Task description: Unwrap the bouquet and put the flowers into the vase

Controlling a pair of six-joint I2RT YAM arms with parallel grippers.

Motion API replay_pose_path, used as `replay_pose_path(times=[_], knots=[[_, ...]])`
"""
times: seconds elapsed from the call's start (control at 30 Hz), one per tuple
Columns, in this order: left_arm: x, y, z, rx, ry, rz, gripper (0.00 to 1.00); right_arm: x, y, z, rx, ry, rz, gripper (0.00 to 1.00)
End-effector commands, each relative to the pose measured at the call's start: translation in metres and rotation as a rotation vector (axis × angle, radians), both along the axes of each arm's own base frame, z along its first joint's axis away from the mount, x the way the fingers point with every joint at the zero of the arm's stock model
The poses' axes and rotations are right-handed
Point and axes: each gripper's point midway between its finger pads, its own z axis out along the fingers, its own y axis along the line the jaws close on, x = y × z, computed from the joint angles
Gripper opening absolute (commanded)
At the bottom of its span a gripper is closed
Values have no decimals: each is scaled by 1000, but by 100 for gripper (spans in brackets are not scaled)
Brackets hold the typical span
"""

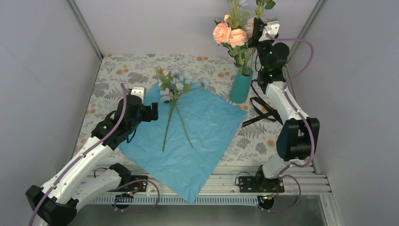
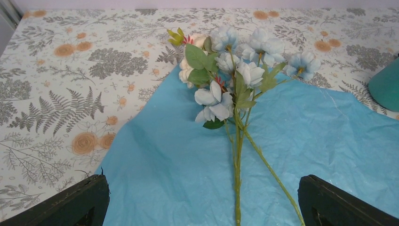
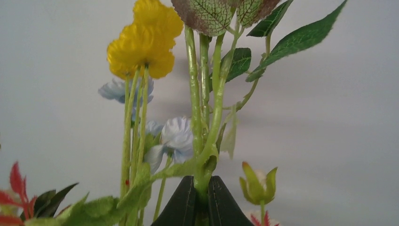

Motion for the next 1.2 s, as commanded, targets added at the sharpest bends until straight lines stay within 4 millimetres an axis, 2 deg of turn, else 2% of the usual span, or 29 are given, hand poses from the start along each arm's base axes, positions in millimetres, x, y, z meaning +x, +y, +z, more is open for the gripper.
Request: replay_pose_path(times=[0.0, 0.17, 0.43, 0.6, 0.73, 0.9, 1.03, 1.17], knots=[[0, 0, 4, 1, -16, 1, 100, 4, 3, -10, -2, -7, 27, 4], [2, 0, 2, 8, -8, 1, 100, 7, -2, -47, 13, 90, 7, 5], [4, -3, -2, 18, 9, -8, 100, 1, -13, -80, -22, 320, -64, 24], [7, -6, -11, 30, 39, -8, 100, -12, -28, -91, 34, 508, -135, 34], [10, -14, -16, 8, 83, -14, 99, -36, -27, -110, 105, 659, -113, 40], [17, -28, -30, -33, 153, -23, 95, -74, -9, -137, 223, 816, 7, 54], [27, -42, -60, -44, 244, -24, 88, -101, 7, -155, 305, 917, 40, 56], [42, -55, -93, -38, 328, -12, 79, -132, 31, -152, 325, 931, 95, 56]])
